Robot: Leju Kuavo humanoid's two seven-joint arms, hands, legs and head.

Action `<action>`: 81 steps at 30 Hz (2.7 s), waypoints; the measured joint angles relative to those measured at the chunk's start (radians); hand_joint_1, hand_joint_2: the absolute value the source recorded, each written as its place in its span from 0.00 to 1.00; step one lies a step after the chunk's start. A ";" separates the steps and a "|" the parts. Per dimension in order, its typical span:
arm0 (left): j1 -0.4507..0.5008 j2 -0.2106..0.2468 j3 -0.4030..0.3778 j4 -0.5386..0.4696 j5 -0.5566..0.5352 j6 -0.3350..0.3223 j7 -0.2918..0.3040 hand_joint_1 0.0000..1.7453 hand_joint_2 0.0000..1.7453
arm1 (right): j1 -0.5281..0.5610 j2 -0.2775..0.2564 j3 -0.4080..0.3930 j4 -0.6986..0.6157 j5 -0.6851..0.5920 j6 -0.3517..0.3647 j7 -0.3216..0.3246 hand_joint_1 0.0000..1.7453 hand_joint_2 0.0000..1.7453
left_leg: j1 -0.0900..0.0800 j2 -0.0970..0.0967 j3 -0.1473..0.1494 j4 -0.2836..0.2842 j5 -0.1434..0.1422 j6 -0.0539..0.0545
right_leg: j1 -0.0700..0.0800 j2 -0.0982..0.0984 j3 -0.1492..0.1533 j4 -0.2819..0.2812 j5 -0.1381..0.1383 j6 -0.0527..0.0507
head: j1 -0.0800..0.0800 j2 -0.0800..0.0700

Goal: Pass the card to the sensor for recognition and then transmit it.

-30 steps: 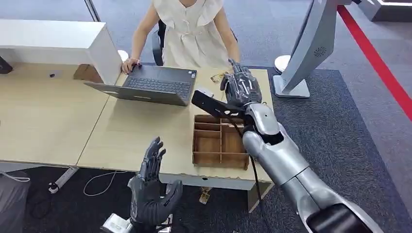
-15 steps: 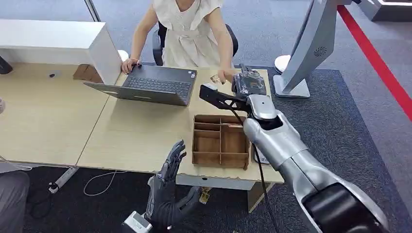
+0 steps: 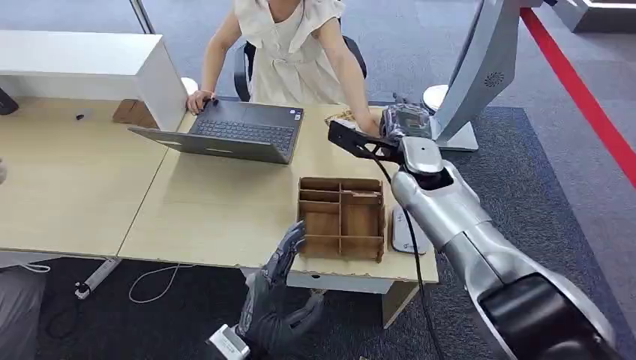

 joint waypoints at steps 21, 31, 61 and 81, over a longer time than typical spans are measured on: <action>0.007 -0.014 0.025 0.014 -0.059 0.074 0.016 0.00 1.00 | 0.219 -0.091 -0.121 -0.309 -0.054 -0.299 -0.113 0.00 1.00 | 0.000 0.000 0.000 0.000 0.000 0.000 | 0.000 0.000 0.000 0.000 0.000 0.000 | 0.001 0.000; 0.044 0.004 0.051 -0.047 -0.082 0.156 0.050 0.00 1.00 | 0.486 -0.160 -0.188 -0.658 -0.069 -0.309 -0.146 0.00 1.00 | 0.000 0.000 0.000 0.000 -0.001 0.001 | 0.000 0.000 0.000 -0.001 0.000 0.000 | 0.000 0.000; 0.063 0.023 0.058 -0.095 -0.027 0.056 0.026 0.00 1.00 | 0.546 -0.173 -0.146 -0.675 -0.043 -0.145 -0.195 0.00 1.00 | 0.000 0.000 -0.001 0.000 -0.001 0.001 | 0.000 0.000 0.000 0.000 0.000 0.000 | 0.000 0.000; 0.055 0.011 0.060 -0.054 -0.006 0.008 0.011 0.00 1.00 | 0.442 -0.075 -0.046 -0.388 -0.082 -0.140 -0.221 0.00 1.00 | 0.000 0.000 -0.001 0.000 -0.001 0.001 | 0.000 0.000 0.000 0.000 0.000 0.000 | 0.000 0.000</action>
